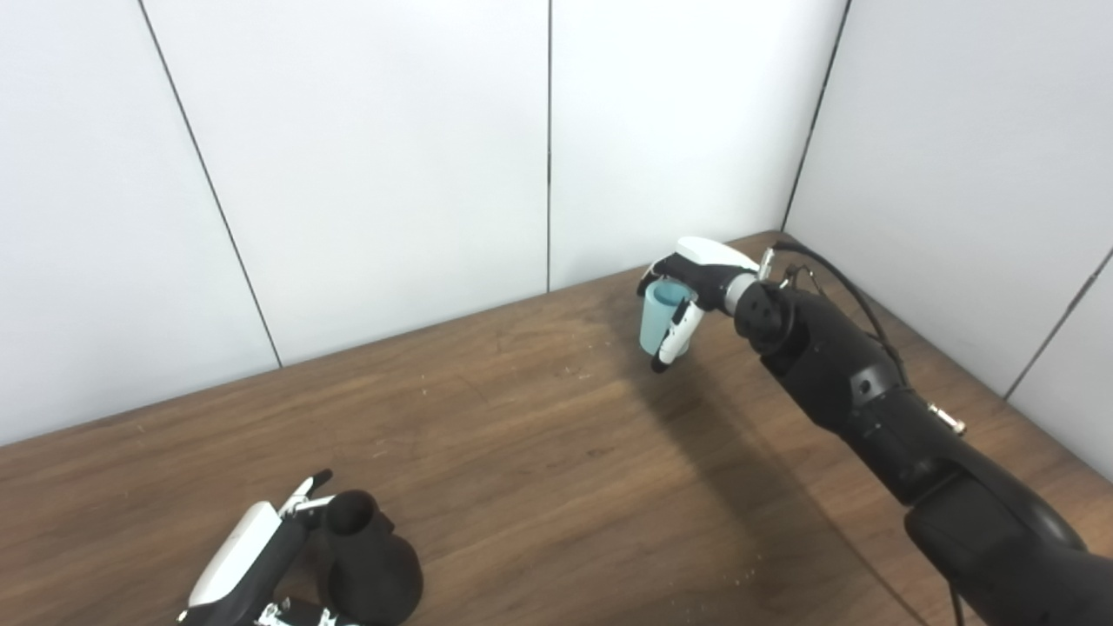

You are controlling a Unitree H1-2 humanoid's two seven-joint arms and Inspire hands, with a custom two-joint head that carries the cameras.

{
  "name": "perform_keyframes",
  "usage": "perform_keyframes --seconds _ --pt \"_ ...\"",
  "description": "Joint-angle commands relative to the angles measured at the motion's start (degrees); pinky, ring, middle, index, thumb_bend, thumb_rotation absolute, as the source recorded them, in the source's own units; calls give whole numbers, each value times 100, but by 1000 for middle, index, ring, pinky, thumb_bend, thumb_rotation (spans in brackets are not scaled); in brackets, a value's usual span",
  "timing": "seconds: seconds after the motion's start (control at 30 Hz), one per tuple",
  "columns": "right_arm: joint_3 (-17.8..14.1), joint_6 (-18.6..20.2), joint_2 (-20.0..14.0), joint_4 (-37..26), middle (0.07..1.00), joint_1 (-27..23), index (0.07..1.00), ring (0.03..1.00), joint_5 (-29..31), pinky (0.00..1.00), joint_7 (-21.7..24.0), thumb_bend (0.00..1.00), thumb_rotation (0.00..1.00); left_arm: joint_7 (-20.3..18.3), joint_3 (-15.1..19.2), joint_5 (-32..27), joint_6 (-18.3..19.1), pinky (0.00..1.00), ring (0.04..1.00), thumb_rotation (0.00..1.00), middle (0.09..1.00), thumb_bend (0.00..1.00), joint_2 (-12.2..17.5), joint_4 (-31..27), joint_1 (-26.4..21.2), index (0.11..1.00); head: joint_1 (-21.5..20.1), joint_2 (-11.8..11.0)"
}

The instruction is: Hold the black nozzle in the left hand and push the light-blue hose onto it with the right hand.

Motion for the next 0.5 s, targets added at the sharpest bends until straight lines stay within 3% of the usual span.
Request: perform_keyframes --seconds 0.0,0.03,0.1,0.13,0.47 --pt "-63 -125 -142 -110 648 -236 662 581 8 487 -215 800 0 -463 -77 286 510 1000 615 0 469 526 330 232 303 491 -7 10" --pt "-85 -135 -128 -117 638 -223 652 573 20 483 -262 796 0 -468 -74 283 507 1000 615 0 469 526 334 225 304 491 -11 20" --pt "-110 -154 -112 -119 512 -209 535 511 40 441 -331 585 0 -474 -70 281 502 1000 615 0 468 526 339 214 307 492 -18 19" --pt "-117 -175 -107 -109 493 -197 520 492 38 429 -390 558 0 -478 -71 280 500 1000 615 0 468 526 339 213 306 492 -18 26" --pt "-93 -212 -171 -100 499 -160 454 487 46 463 -502 521 0 -479 -74 297 532 1000 615 0 465 526 327 175 333 493 -44 46"
